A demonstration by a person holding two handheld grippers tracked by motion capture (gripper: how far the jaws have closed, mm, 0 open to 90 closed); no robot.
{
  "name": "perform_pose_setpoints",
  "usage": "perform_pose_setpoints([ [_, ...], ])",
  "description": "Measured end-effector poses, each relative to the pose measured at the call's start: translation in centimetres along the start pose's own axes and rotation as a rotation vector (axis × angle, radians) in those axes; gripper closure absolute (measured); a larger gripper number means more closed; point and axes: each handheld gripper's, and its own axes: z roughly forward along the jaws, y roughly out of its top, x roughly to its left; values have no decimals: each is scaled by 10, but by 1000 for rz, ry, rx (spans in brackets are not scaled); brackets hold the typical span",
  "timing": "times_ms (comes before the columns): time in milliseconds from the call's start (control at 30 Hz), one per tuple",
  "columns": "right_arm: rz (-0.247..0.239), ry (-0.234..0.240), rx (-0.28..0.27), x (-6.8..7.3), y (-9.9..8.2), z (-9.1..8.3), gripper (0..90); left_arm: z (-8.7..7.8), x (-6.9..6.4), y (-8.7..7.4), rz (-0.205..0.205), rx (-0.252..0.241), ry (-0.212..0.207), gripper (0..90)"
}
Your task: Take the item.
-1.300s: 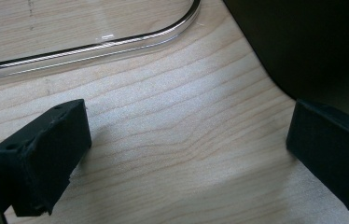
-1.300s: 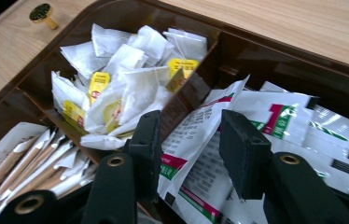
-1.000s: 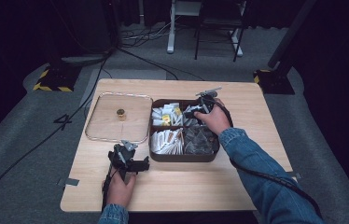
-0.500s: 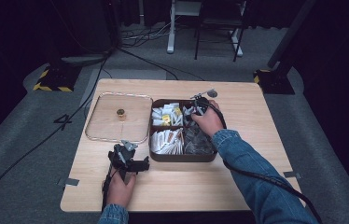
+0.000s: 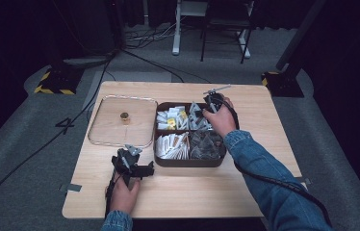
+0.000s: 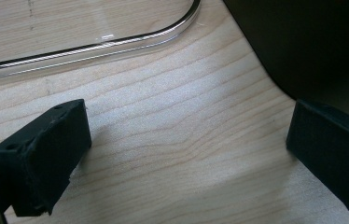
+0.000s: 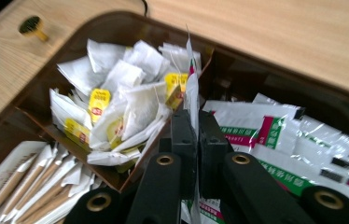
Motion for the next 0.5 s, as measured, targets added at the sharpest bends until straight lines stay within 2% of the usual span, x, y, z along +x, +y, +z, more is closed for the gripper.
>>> perform_pose_setpoints([
  [100, -35, -1, -37, -1, 3, -10, 880, 0, 0, 0, 0, 1, -1, 2],
  [200, -44, 3, -61, -4, 4, -19, 880, 0, 0, 0, 0, 0, 0, 2],
  [500, -28, 30, -150, -16, 5, -47, 879, 0, 0, 0, 2, 1, -1, 2],
])
